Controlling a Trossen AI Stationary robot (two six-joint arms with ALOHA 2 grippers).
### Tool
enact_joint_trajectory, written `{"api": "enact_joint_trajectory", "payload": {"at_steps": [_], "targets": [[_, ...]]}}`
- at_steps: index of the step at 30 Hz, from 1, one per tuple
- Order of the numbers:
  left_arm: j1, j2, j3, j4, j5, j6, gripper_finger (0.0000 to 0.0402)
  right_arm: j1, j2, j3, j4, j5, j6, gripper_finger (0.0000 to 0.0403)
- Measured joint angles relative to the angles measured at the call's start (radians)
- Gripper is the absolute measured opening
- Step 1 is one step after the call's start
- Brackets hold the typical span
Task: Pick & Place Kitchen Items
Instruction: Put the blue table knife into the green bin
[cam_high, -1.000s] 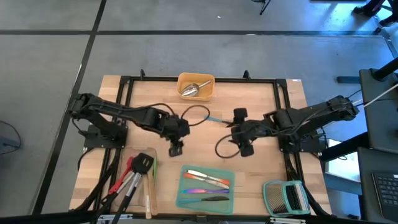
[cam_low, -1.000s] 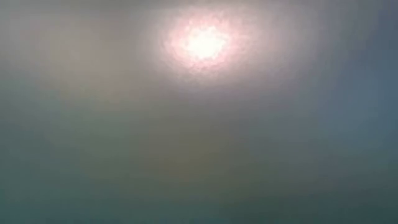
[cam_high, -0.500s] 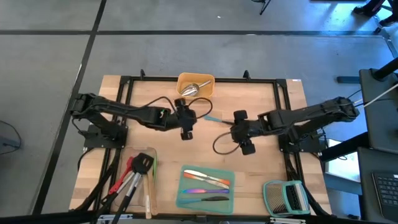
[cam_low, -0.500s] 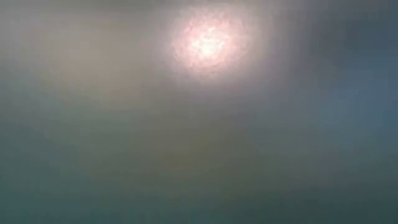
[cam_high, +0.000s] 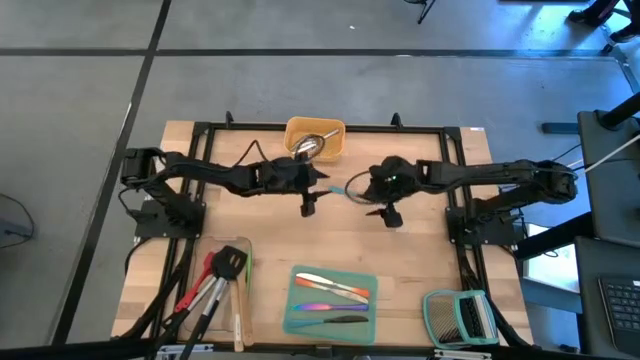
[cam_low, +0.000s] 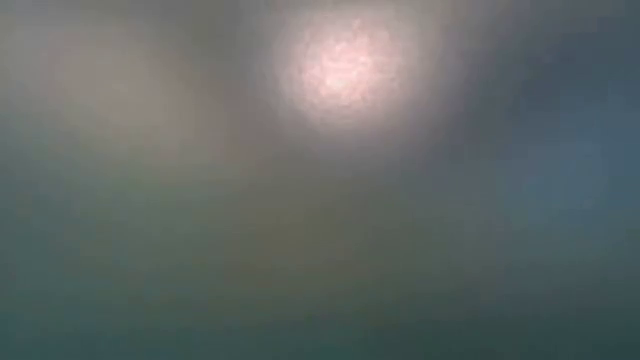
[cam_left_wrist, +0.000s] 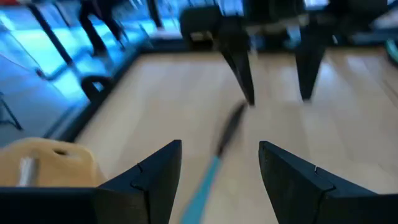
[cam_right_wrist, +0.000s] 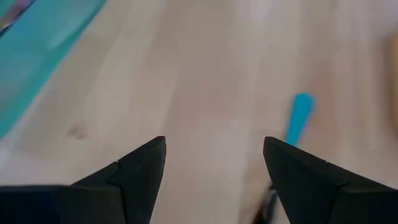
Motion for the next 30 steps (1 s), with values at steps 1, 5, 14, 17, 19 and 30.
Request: {"api": "enact_joint_trajectory", "payload": {"at_steps": [1, 5, 14, 17, 19, 30], "targets": [[0.008, 0.016, -0.010, 0.064, -0.004, -0.004, 0.0210, -0.016, -0.005, -0.022, 0.043, -0.011, -0.005, 0.0272], [0.048, 0.122, -0.023, 0.261, 0.008, -0.060, 0.0210, -0.075, -0.003, -0.113, 0.246, -0.112, 0.002, 0.0272], [0.113, 0.353, 0.000, 0.450, 0.168, 0.018, 0.0210, -0.147, -0.003, -0.311, 0.716, 0.068, 0.251, 0.0272], [0.123, 0.374, 0.007, 0.448, 0.022, 0.124, 0.0210, -0.143, -0.003, -0.325, 0.739, 0.318, 0.349, 0.0272], [0.122, 0.378, 0.008, 0.446, -0.071, 0.129, 0.0210, -0.141, -0.003, -0.325, 0.743, 0.413, 0.357, 0.0272], [0.118, 0.376, 0.009, 0.544, 0.109, 0.194, 0.0210, -0.139, 0.063, -0.325, 0.720, 0.290, 0.260, 0.0272]]}}
